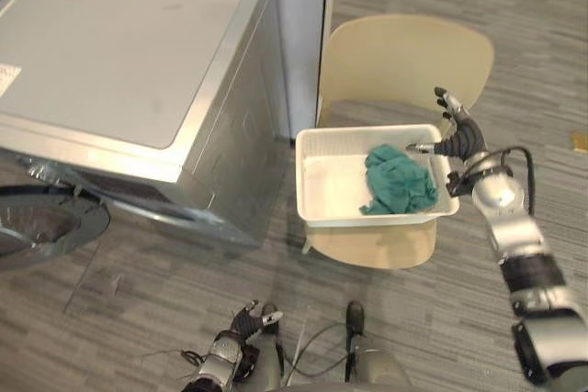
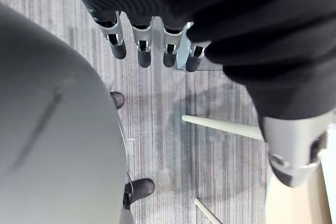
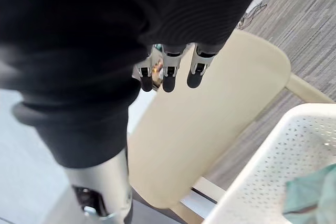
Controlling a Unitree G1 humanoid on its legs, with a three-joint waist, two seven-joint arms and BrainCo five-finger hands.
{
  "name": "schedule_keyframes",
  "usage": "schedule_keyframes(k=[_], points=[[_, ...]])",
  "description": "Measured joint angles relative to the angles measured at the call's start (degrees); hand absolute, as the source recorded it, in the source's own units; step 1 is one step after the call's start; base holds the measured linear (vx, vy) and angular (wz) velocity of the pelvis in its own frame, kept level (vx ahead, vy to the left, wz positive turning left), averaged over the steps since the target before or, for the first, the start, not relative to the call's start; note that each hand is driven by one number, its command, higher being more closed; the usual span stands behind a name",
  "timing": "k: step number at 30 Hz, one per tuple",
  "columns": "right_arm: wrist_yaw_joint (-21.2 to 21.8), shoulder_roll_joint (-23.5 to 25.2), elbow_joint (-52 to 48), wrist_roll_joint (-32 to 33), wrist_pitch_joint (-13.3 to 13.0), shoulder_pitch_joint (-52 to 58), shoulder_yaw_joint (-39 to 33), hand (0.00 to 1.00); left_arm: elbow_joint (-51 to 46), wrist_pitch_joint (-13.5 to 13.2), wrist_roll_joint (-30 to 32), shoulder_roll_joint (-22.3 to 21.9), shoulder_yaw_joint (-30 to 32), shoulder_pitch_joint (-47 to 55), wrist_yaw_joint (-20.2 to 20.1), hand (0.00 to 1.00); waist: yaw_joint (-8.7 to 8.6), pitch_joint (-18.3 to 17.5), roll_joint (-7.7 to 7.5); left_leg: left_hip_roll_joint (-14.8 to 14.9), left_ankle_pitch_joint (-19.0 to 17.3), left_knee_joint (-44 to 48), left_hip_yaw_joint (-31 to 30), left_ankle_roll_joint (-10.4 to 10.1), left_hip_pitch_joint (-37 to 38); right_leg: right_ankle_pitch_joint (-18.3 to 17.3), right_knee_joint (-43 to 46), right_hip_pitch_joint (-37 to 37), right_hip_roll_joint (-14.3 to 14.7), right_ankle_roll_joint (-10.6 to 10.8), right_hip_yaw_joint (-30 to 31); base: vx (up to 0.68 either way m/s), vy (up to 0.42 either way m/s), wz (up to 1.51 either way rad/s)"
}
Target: Pick up the laundry basket with both hands and put the clothes into the washing machine.
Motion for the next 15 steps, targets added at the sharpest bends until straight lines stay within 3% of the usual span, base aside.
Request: schedule_keyframes(k=[1, 3, 7, 15], points=[[1.05, -2.30, 3.41, 0.60, 0.11, -3.28, 1.83, 0.00, -0.25, -0.27, -0.53, 0.21, 0.06, -1.03, -0.02, 0.00, 0.93, 1.49, 0.05, 0.03, -0.01, 0.78, -0.05, 0.01, -0.96, 0.00, 0.94, -1.05, -0.04, 0.00, 0.09, -0.12, 0.010, 0.04], [2.02, -4.18, 7.72, 1.07, 0.67, -7.58, 2.68, 0.00, -1.22, -0.38, -0.83, 0.30, 0.27, -1.97, -0.02, 0.00, 1.20, 3.39, 0.37, -0.06, -0.02, 2.33, -0.54, 0.03, -3.35, 0.00, 2.29, -3.04, -0.24, 0.00, -0.22, -0.14, 0.013, 0.07], [2.27, -4.41, 8.79, 1.31, 1.61, -9.31, 2.69, 0.00, -2.40, -0.37, -2.99, -0.22, 1.38, -3.60, 0.13, 0.00, 1.91, 5.84, 0.45, 0.21, -0.17, 5.48, -0.61, 0.23, -8.15, -0.01, 4.93, -7.44, -0.31, -0.01, -0.72, -0.11, 0.007, 0.03], [2.04, -3.83, 15.51, -0.25, 3.57, -13.66, 2.62, 0.00, -6.87, -0.33, -4.30, -0.78, 1.26, -3.83, 2.04, 0.00, 2.75, 6.60, 0.49, 1.74, -0.49, 9.94, -0.68, 0.53, -16.27, -0.96, 9.09, -15.02, -0.61, -1.12, -3.29, -0.09, -0.022, 0.00]])
